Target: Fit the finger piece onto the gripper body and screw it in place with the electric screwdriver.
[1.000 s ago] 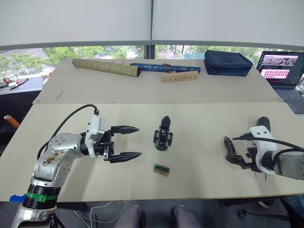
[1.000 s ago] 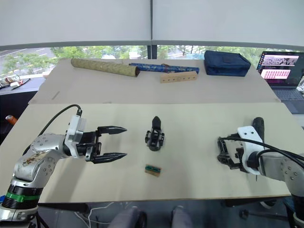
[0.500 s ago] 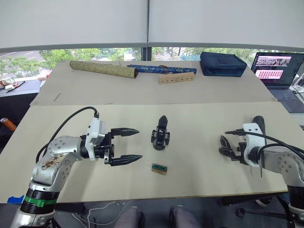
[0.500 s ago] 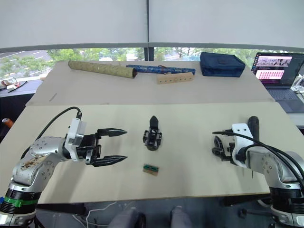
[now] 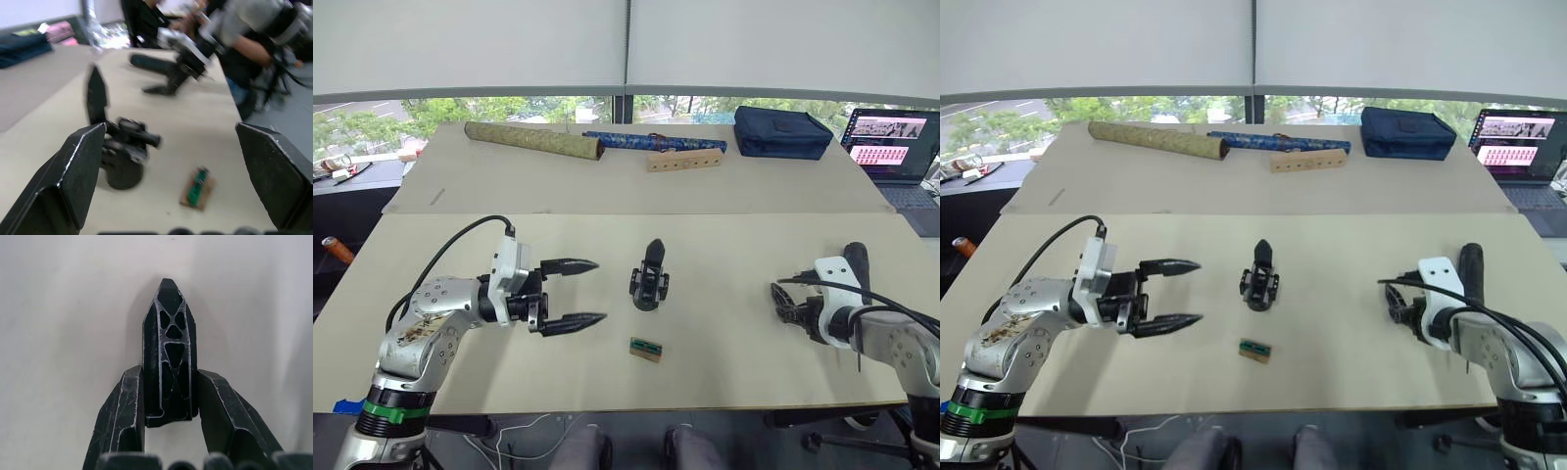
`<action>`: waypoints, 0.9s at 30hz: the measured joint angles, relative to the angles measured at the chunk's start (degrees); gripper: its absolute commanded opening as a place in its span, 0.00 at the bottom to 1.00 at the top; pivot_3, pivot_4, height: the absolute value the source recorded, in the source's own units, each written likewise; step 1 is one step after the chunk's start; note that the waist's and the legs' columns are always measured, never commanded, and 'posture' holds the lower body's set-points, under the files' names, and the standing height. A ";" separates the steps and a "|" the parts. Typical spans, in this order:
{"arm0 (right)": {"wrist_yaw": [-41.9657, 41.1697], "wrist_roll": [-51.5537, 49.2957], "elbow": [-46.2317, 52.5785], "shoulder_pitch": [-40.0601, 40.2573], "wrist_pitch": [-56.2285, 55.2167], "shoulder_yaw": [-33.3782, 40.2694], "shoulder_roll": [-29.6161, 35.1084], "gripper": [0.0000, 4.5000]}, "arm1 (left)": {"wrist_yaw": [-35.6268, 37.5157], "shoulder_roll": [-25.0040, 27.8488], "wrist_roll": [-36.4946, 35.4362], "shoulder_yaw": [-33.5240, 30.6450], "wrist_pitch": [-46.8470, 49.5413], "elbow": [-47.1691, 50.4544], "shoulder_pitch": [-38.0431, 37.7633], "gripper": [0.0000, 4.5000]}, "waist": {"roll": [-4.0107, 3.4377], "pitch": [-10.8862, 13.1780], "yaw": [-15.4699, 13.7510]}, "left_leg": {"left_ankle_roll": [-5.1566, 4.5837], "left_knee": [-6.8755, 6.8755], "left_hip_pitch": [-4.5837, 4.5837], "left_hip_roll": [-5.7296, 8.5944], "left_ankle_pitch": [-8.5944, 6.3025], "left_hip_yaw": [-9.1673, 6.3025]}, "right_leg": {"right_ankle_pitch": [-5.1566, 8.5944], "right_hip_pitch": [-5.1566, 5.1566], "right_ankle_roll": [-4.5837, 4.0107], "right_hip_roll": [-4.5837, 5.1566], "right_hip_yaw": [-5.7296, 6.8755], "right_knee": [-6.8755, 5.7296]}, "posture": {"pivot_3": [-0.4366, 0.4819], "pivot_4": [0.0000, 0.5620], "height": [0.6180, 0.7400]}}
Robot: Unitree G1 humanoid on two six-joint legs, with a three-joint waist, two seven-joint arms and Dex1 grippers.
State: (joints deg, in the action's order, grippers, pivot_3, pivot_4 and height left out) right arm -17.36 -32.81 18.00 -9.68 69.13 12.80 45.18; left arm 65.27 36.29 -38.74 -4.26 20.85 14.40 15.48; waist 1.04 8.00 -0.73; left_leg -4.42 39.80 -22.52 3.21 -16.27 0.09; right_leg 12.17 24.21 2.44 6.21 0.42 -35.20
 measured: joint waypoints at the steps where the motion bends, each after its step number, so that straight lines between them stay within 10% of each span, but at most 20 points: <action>1: -1.92 0.36 1.64 0.58 -3.41 0.01 0.28 0.25 | -2.68 -1.59 -1.92 -1.02 1.72 0.06 0.76 1.00 | -0.07 0.04 0.04 | 0.00 0.02 -0.01 0.01 0.00 0.01 | -0.02 0.01 0.03 -0.01 -0.02 -0.01 | 0.48 0.27 1.00; 15: -4.22 15.18 16.13 -13.88 -36.71 -14.31 -10.91 0.25 | -37.43 -18.61 -24.40 -6.20 20.56 2.43 16.25 1.00 | -0.10 0.10 -0.03 | 0.70 0.05 0.08 0.14 0.41 -0.04 | -0.02 0.07 0.06 -0.13 -0.07 -0.38 | 0.48 0.27 1.00; 27: -3.78 28.30 13.91 -15.11 -46.54 -24.27 -16.91 0.25 | -45.46 -26.37 -24.62 -4.08 21.54 2.42 17.04 1.00 | -0.10 0.10 0.06 | 0.79 0.03 0.13 0.27 0.47 -0.07 | -0.01 0.09 0.04 -0.17 -0.06 -0.52 | 0.48 0.27 1.00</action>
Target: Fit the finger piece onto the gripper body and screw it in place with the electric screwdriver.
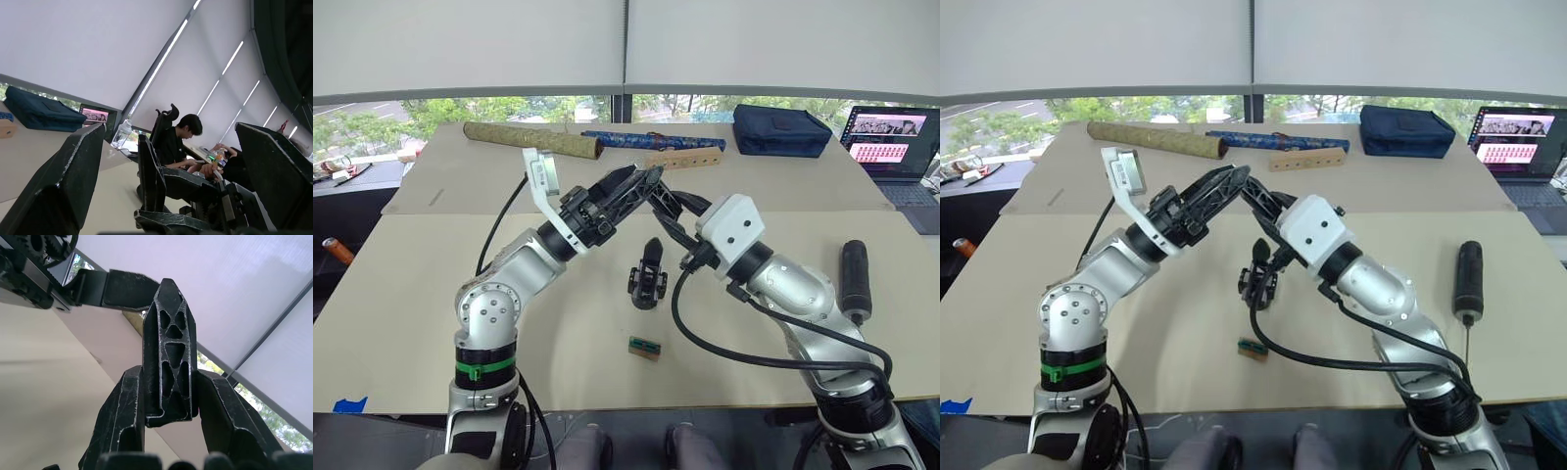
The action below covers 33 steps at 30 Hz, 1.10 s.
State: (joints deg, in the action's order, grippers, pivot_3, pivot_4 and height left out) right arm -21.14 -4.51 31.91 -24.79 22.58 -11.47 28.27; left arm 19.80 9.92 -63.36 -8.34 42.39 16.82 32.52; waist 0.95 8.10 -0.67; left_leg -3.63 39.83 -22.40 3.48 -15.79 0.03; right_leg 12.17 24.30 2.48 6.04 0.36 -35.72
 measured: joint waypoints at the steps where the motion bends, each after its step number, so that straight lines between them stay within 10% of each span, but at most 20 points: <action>1: -0.10 0.54 -0.24 -0.07 -0.53 -0.04 -0.26 0.25 | -0.64 -0.75 0.00 0.13 -0.01 0.00 -0.01 1.00 | 0.00 0.00 -0.01 | 0.01 0.00 0.00 -0.01 0.01 -0.01 | 0.00 0.00 0.00 -0.01 0.00 0.00 | 0.48 0.27 1.00; 6: -0.80 2.20 -0.44 -0.22 -1.74 -0.08 -1.14 0.25 | -3.04 -3.51 -0.99 -0.01 -0.11 -0.03 -0.19 0.88 | 0.00 0.00 0.02 | 0.02 -0.01 0.01 -0.03 0.01 -0.01 | 0.00 0.01 -0.01 -0.04 -0.01 -0.01 | 0.48 0.27 1.00; 14: -1.31 3.46 -0.39 -0.19 -2.00 -0.07 -2.99 0.25 | -4.57 -4.33 -2.09 -1.29 -0.19 -1.58 -0.43 0.03 | 0.00 0.00 -0.01 | 0.02 -0.01 0.01 -0.01 0.01 -0.01 | 0.01 0.00 -0.01 -0.05 -0.01 -0.01 | 0.48 0.27 1.00; 18: -1.43 4.05 -0.43 -0.14 -2.02 0.04 -3.13 0.25 | -4.96 -5.27 -2.20 -1.44 -0.19 -1.81 -0.43 0.00 | 0.00 0.00 0.02 | 0.02 -0.02 0.01 -0.01 0.01 0.00 | 0.01 0.01 -0.01 -0.05 -0.01 -0.01 | 0.48 0.27 1.00; 27: -6.62 -1.69 1.27 1.24 -1.55 3.76 -2.48 1.00 | -3.37 -5.26 -4.25 -3.58 -2.38 -1.86 -0.70 0.00 | 0.00 0.00 0.00 | 0.01 -0.02 0.00 -0.02 0.01 -0.01 | 0.01 0.00 -0.01 -0.05 -0.01 0.02 | 0.48 0.27 1.00; 33: -18.24 -18.84 2.10 0.22 9.81 14.13 8.27 1.00 | 7.68 8.44 -5.51 -4.21 2.71 -5.42 0.99 0.00 | -0.01 0.03 0.13 | -0.14 -0.04 0.03 -0.07 -0.07 0.00 | 0.03 -0.03 -0.05 -0.10 0.02 0.05 | 0.48 0.27 1.00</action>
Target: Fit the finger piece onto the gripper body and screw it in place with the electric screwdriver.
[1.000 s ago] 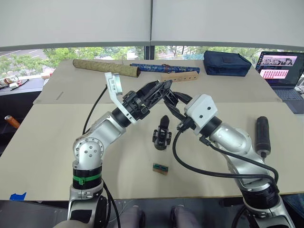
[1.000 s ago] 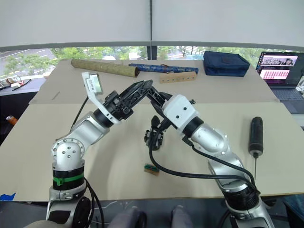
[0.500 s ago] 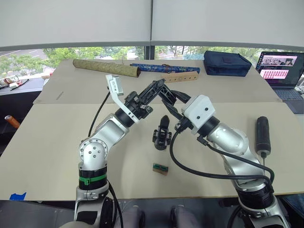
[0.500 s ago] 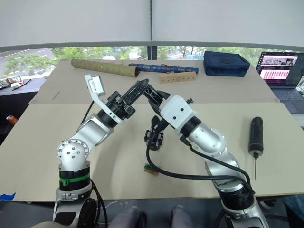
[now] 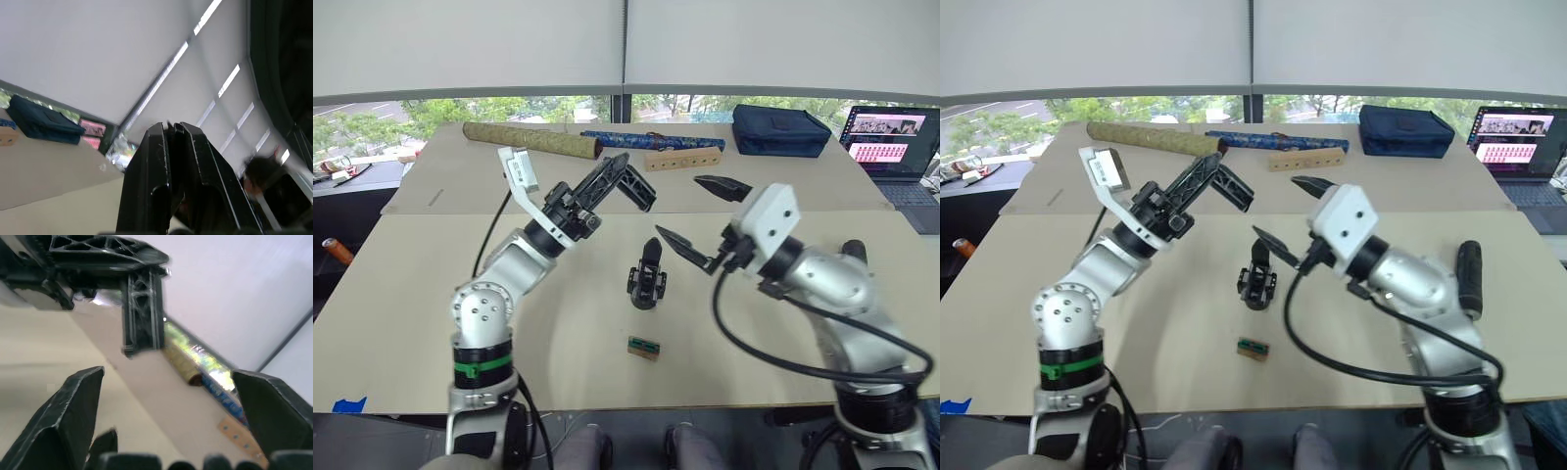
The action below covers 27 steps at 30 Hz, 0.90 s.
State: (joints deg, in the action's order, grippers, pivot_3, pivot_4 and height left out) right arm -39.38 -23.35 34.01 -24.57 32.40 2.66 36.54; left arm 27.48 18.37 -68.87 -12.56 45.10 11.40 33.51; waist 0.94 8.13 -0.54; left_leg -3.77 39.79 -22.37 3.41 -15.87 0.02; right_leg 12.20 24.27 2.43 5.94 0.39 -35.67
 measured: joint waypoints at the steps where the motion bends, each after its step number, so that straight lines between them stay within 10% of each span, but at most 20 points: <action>1: -1.48 -3.55 0.00 -0.58 3.15 1.31 1.44 1.00 | 2.55 2.66 -0.29 0.05 1.54 -0.76 0.37 0.00 | 0.00 0.01 0.06 | -0.10 -0.02 0.01 -0.02 -0.06 -0.01 | 0.01 -0.01 -0.01 -0.01 0.01 0.02 | 0.48 0.27 1.00; 11: -1.81 -35.88 -3.37 -11.82 38.30 2.06 6.87 1.00 | 29.38 16.59 7.06 12.05 8.96 -3.99 5.79 0.00 | 0.01 0.14 0.04 | -0.39 -0.03 -0.09 -0.10 -0.23 -0.04 | 0.04 0.00 -0.08 0.18 0.08 0.22 | 0.48 0.27 1.00; 27: 11.82 -48.55 -6.39 -15.95 45.33 -1.78 -2.80 0.94 | 34.51 16.00 10.61 14.78 10.42 -2.96 6.81 0.00 | 0.01 0.15 0.03 | -0.04 0.01 -0.51 -0.05 -0.03 -0.10 | 0.02 0.37 -0.04 0.32 0.16 0.24 | 0.48 0.27 1.00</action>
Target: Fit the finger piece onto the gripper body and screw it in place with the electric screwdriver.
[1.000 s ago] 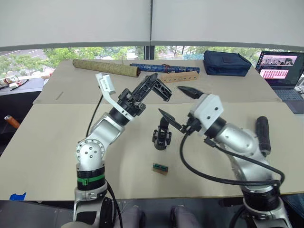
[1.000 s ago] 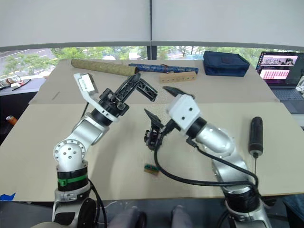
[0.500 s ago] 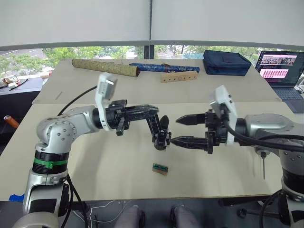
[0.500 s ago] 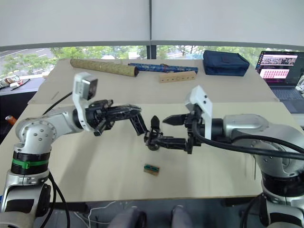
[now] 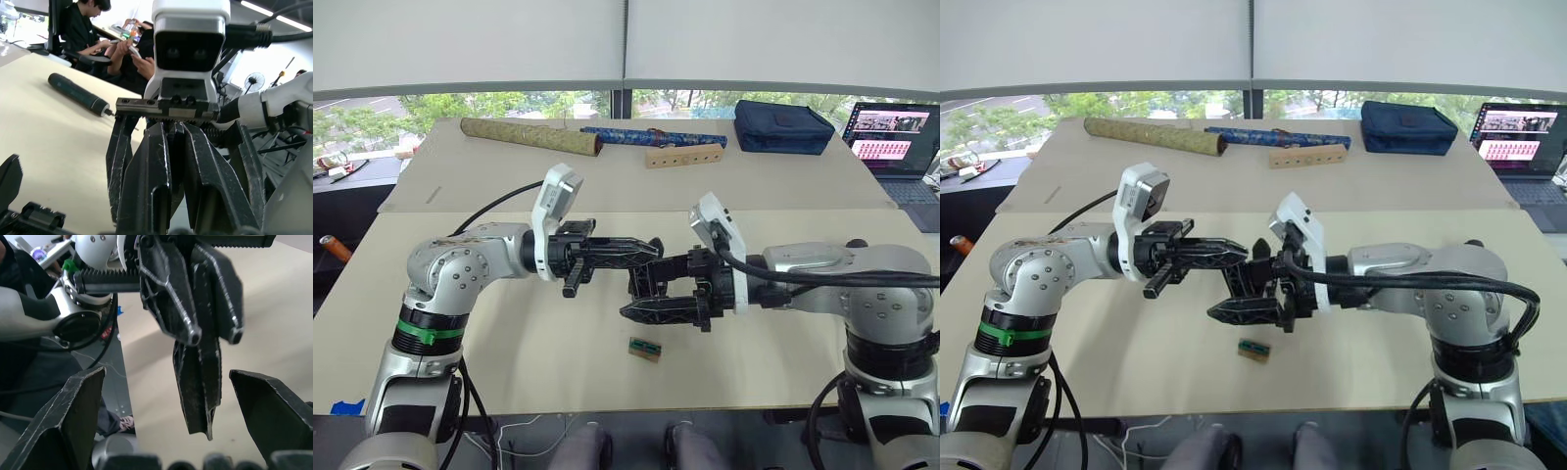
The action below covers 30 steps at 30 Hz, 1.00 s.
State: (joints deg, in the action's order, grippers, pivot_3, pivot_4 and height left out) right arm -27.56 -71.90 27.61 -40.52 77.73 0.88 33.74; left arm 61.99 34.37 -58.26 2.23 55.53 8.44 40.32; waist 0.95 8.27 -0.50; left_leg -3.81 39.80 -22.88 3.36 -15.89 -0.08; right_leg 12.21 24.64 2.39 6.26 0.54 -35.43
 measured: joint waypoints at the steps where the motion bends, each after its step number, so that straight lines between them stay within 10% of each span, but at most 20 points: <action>1: 0.37 -0.76 -0.19 -0.08 0.00 0.01 0.01 0.88 | 0.05 -0.01 0.24 0.00 0.00 0.01 -0.10 0.00 | 0.00 0.00 0.01 | 0.00 0.00 0.00 -0.01 0.00 0.00 | 0.00 0.00 0.00 -0.01 0.00 0.00 | 0.48 0.27 1.00; 11: 2.59 -2.49 -1.02 -0.15 -0.06 -0.05 0.53 0.11 | 1.87 0.11 2.22 0.00 -0.19 2.01 -1.04 0.00 | 0.00 0.00 0.04 | 0.00 0.00 0.00 -0.01 0.00 0.01 | 0.00 0.00 0.00 -0.03 0.01 -0.02 | 0.48 0.27 1.00; 17: 1.99 -1.43 -0.36 0.15 -0.64 -0.60 0.54 0.09 | 3.32 0.07 3.43 0.02 -1.84 2.16 -1.90 0.00 | 0.00 0.00 0.03 | -0.01 0.01 0.00 -0.02 0.00 0.00 | 0.00 0.00 0.00 -0.05 0.02 -0.04 | 0.48 0.27 1.00; 26: -7.13 8.31 1.03 4.50 -10.88 -1.89 3.18 0.09 | 4.95 3.73 5.03 -4.00 -5.84 1.62 -2.40 0.93 | 0.00 0.00 0.07 | -0.01 0.02 0.00 -0.01 0.00 0.03 | 0.00 0.01 0.01 -0.11 0.02 -0.33 | 0.48 0.27 1.00; 30: -13.20 13.46 1.77 7.98 -17.89 -2.32 4.35 0.09 | 12.27 8.54 13.58 -4.69 -18.82 -1.43 -6.49 1.00 | -0.01 0.00 0.21 | 0.00 0.01 0.03 -0.01 0.01 0.11 | 0.00 0.03 0.00 -0.12 0.01 -0.30 | 0.48 0.27 1.00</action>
State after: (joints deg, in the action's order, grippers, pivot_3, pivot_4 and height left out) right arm -40.75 -58.45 29.39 -32.53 59.84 -1.44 38.09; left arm 74.26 42.91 -44.69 -2.47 36.71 7.01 33.83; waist 0.93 8.28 -0.29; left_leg -3.81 39.81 -22.85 3.35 -15.88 0.03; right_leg 12.22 24.67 2.39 6.14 0.55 -35.73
